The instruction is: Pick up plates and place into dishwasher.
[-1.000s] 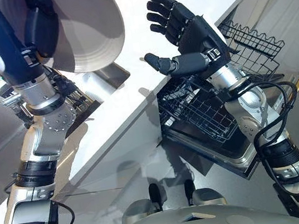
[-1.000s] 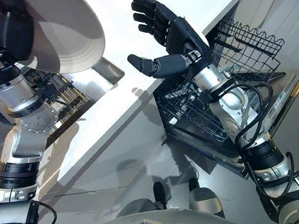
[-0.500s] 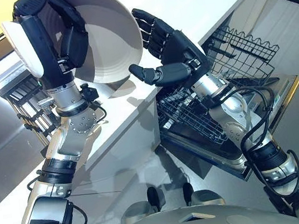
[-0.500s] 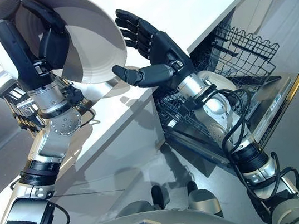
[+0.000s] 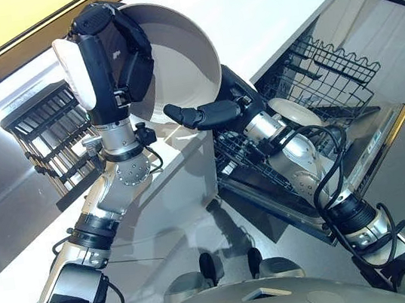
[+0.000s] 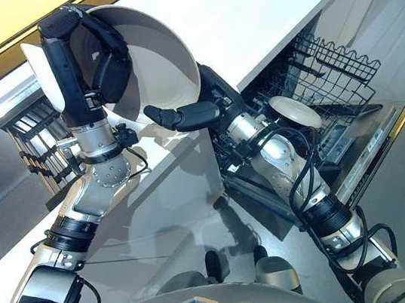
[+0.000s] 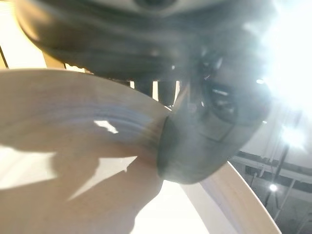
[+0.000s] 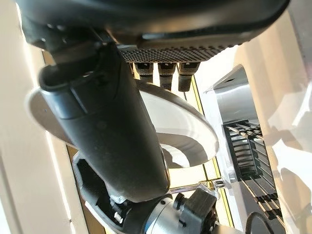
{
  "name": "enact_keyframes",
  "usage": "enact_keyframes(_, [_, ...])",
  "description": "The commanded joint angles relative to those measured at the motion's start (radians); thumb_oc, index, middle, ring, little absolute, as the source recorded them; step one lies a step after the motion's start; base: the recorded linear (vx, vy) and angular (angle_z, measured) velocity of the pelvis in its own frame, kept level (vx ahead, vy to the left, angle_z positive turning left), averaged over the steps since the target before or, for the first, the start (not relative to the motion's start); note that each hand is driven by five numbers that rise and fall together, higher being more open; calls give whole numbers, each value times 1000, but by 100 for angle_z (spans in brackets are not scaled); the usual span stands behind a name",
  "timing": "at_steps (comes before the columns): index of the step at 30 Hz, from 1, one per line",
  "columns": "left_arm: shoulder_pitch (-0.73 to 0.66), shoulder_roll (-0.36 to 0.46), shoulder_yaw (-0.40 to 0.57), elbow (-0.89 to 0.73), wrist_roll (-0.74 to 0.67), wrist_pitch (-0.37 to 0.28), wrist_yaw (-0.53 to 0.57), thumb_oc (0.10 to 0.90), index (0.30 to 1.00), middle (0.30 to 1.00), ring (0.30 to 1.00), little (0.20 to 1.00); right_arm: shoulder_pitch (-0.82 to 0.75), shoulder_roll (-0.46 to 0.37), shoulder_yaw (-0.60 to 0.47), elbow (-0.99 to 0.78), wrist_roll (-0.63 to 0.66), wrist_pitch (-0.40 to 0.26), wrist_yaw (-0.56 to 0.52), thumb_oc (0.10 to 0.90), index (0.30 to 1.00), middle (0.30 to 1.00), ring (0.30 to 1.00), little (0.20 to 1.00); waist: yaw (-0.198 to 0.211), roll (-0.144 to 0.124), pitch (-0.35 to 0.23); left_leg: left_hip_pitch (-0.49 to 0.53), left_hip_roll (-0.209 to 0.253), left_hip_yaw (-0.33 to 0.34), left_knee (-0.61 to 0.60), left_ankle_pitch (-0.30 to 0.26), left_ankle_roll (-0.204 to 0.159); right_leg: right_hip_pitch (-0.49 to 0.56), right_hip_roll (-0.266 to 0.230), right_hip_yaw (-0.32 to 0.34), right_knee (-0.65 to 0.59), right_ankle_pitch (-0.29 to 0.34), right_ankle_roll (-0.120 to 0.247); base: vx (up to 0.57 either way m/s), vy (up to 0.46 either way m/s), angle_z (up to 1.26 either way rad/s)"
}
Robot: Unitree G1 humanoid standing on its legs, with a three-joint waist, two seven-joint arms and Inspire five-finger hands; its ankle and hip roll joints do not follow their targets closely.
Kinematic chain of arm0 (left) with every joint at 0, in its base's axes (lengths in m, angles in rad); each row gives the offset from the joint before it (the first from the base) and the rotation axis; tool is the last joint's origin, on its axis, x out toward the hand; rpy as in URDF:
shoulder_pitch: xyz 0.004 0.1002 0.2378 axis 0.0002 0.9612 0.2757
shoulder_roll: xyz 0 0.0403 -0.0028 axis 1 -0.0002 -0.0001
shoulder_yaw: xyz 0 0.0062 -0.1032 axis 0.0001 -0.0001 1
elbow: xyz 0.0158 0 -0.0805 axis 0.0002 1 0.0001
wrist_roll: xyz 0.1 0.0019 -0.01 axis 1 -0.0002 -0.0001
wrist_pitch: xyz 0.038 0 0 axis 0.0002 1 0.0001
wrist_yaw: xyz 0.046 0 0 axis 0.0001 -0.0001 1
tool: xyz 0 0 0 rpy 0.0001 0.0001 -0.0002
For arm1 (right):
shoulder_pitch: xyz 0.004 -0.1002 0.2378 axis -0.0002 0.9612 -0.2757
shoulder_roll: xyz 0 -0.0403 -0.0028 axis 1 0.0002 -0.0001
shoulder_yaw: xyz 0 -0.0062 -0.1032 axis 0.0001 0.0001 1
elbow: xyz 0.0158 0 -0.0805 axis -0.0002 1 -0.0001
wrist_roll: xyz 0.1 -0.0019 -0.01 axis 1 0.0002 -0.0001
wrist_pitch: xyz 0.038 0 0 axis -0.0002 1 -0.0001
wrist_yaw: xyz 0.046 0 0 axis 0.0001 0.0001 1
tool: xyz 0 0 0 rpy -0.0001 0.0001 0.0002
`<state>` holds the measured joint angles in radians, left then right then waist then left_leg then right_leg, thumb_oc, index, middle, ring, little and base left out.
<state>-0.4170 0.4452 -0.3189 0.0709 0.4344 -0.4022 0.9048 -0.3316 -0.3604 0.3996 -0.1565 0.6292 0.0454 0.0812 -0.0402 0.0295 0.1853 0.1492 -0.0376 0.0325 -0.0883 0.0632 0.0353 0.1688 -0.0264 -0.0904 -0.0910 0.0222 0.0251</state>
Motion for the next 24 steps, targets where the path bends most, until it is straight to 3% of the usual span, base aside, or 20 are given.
enact_keyframes(1, [-78,-14,-33,22,0,-72,2,100,300,300,300,200,-110,94,-38,-15,49,-104,-22,800,900,900,900,900,15,-2,-148,10,-26,-23,13,-129,-18,-45,74,-38,142,-170,4,0,0,0])
enact_keyframes(7, [-48,-31,-46,-3,3,-76,-23,100,300,300,300,200,-94,104,-45,-30,26,-140,-52,800,900,900,900,900,17,-1,-142,11,-27,-26,15,-130,-16,-45,72,-40,146,-172,5,1,-1,1])
enact_keyframes(8, [-45,-33,-46,-4,2,-77,-24,100,300,300,300,200,-92,104,-46,-29,22,-147,-56,410,566,566,566,510,17,-1,-142,11,-27,-26,15,-130,-16,-45,72,-41,146,-171,5,3,-1,3])
enact_keyframes(10, [-35,-35,-48,-5,-4,-77,-34,100,300,300,300,200,-88,103,-52,-28,27,-158,-66,240,420,420,420,340,19,0,-140,11,-28,-27,15,-131,-15,-44,71,-42,146,-171,6,0,0,0])
enact_keyframes(13, [-16,-41,-46,-14,-9,-67,-58,100,300,300,300,200,-75,108,-60,-30,26,-167,-73,191,378,378,378,291,21,-1,-139,11,-29,-28,17,-132,-13,-44,70,-44,146,-171,6,0,0,0])
enact_keyframes(15, [5,-43,-43,-18,-13,-61,-76,100,300,300,300,200,-62,107,-64,-35,13,-179,-76,100,300,300,300,200,23,-1,-137,11,-30,-28,19,-134,-12,-44,70,-45,145,-171,6,0,0,0])
enact_keyframes(24, [127,-59,-6,25,-131,-72,-198,100,300,300,300,200,-12,82,-104,-53,0,-219,-75,100,300,300,300,200,32,-3,-131,10,-31,-24,25,-139,-9,-43,69,-45,145,-170,6,0,0,0])
